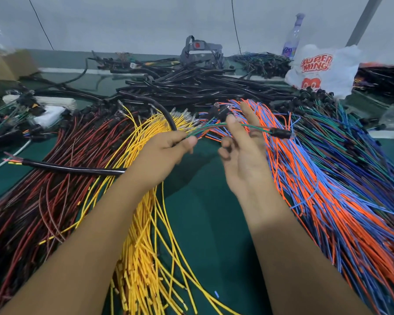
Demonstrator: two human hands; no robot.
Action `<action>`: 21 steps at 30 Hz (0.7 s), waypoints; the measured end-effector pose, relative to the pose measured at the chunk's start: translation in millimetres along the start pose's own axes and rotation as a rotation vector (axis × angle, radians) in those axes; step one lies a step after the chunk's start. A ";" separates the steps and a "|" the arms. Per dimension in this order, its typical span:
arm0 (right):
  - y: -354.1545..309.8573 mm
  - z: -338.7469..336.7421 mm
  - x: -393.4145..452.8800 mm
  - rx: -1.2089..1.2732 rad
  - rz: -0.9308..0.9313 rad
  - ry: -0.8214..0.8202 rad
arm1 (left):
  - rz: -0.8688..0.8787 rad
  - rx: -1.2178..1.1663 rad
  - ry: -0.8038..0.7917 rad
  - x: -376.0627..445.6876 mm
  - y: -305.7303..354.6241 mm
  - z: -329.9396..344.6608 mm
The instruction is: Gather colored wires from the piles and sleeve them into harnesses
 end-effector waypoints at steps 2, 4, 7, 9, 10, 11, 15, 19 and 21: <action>-15.9 -10.9 1.0 -0.131 -0.144 0.076 | -0.003 0.092 -0.045 -1.4 -4.5 1.1; -28.5 -17.8 -1.5 -0.240 -0.289 0.141 | 0.029 0.270 -0.065 -3.8 -8.0 2.8; -32.2 -21.5 -2.5 -0.251 -0.361 0.192 | 0.088 0.445 -0.042 -6.3 -6.3 0.5; -31.8 -23.3 -0.4 -0.265 -0.355 0.224 | 0.151 0.575 -0.046 -7.6 -2.6 1.5; -31.3 -23.8 1.1 -0.278 -0.339 0.225 | 0.189 0.630 -0.053 -7.8 -1.3 3.0; -29.2 -23.4 3.0 -0.282 -0.311 0.209 | 0.222 0.674 -0.061 -7.7 -0.1 5.0; -25.6 -19.4 2.0 -0.239 -0.266 0.138 | 0.318 0.756 -0.123 -6.8 3.2 16.3; -29.9 -24.1 -1.7 -0.303 -0.289 0.213 | 0.244 0.532 -0.171 -6.5 -1.4 17.7; -27.1 -18.7 -1.4 -0.288 -0.247 0.159 | 0.143 0.322 -0.131 -4.5 -7.8 9.5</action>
Point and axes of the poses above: each hand's wrist, its own x-axis towards the middle knuckle, its own z-axis out of the palm, y = z × x, the point moved 10 cm from there along x, towards the middle knuckle, and after that the axes turned 5 degrees about y, right-handed, at the moved point
